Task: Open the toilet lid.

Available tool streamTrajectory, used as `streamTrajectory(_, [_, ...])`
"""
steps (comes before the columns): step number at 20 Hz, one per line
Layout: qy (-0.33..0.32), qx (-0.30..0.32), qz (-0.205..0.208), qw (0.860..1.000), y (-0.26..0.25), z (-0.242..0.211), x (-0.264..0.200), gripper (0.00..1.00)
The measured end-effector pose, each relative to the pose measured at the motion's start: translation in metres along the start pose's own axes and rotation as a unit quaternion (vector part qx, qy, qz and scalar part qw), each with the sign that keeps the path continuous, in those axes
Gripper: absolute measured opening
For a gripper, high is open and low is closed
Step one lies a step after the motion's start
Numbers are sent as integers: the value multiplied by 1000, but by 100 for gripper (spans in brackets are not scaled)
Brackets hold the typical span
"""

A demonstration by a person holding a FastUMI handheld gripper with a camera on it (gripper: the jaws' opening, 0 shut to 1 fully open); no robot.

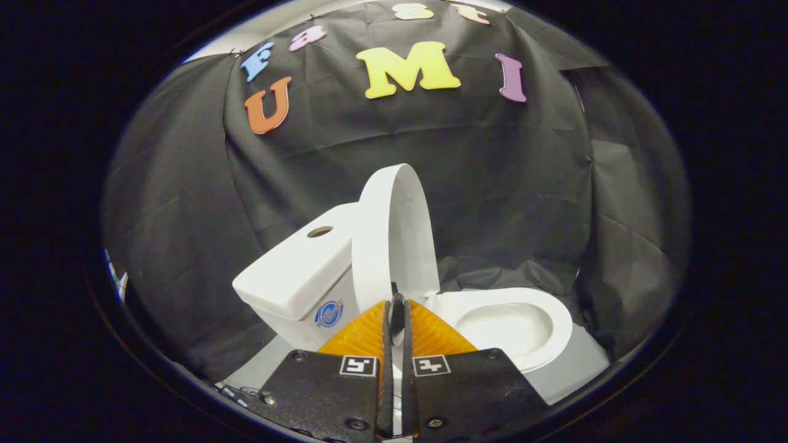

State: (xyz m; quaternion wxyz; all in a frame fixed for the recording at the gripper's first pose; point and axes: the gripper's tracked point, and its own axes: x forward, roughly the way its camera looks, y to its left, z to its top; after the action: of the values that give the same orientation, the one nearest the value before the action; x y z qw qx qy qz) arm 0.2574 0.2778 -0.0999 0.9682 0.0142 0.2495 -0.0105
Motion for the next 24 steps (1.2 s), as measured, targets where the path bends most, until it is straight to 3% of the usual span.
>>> streamTrajectory(24, [-5, -125, -8, 992, 59, -9, 11, 9])
